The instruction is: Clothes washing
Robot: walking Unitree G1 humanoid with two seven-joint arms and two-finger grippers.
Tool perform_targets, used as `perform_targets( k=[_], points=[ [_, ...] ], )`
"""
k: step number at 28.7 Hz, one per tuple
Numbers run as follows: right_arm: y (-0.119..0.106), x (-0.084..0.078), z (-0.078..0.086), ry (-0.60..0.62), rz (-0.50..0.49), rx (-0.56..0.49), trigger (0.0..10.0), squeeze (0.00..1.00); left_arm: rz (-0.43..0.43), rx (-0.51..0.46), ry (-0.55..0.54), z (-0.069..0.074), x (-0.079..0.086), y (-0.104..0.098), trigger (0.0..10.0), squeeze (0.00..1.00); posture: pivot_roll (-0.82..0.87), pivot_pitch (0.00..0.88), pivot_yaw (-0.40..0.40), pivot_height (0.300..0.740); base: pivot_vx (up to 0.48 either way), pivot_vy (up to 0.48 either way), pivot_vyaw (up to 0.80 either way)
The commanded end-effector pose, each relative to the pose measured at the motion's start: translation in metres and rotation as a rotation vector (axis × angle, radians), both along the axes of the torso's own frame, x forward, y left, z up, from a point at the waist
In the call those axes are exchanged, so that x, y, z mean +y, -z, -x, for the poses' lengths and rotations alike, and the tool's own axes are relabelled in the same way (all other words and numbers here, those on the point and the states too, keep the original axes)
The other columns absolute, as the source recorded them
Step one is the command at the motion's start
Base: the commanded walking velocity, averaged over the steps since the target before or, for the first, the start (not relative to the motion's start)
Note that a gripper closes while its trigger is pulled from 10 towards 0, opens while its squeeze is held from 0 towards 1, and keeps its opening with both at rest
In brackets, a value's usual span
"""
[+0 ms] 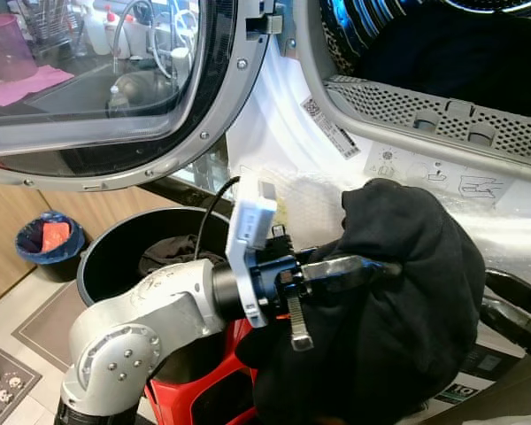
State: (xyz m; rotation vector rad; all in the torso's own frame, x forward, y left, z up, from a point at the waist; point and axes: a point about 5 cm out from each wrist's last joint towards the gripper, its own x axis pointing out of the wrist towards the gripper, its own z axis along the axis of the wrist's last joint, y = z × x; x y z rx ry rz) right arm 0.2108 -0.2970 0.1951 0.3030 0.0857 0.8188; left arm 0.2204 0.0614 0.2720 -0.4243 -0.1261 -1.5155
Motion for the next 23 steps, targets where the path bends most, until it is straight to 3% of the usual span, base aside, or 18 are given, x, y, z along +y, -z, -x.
perform_targets(
  k=[1,4,15,23],
  points=[
    [-0.004,0.004,0.001,-0.029,0.025,-0.016,10.0,1.00,0.017,-0.014,0.045,0.003,0.002,-0.006,10.0,0.00,0.02,0.154,-0.020,0.740,0.000,0.000,0.00],
    [-0.002,0.003,0.002,-0.025,0.033,-0.001,10.0,1.00,0.003,0.012,0.070,0.001,0.008,-0.002,10.0,0.00,0.02,0.156,-0.019,0.740,0.000,0.000,0.00],
    [-0.002,0.005,0.005,-0.049,0.024,0.010,10.0,1.00,-0.073,0.055,-0.032,-0.012,0.020,0.008,10.0,0.00,0.02,0.158,-0.015,0.740,0.000,0.000,0.00],
    [-0.004,0.029,0.001,-0.131,0.010,-0.008,10.0,1.00,-0.068,0.063,-0.025,-0.018,0.013,0.010,10.0,0.00,0.01,0.158,-0.013,0.740,0.000,0.000,0.00]
  ],
)
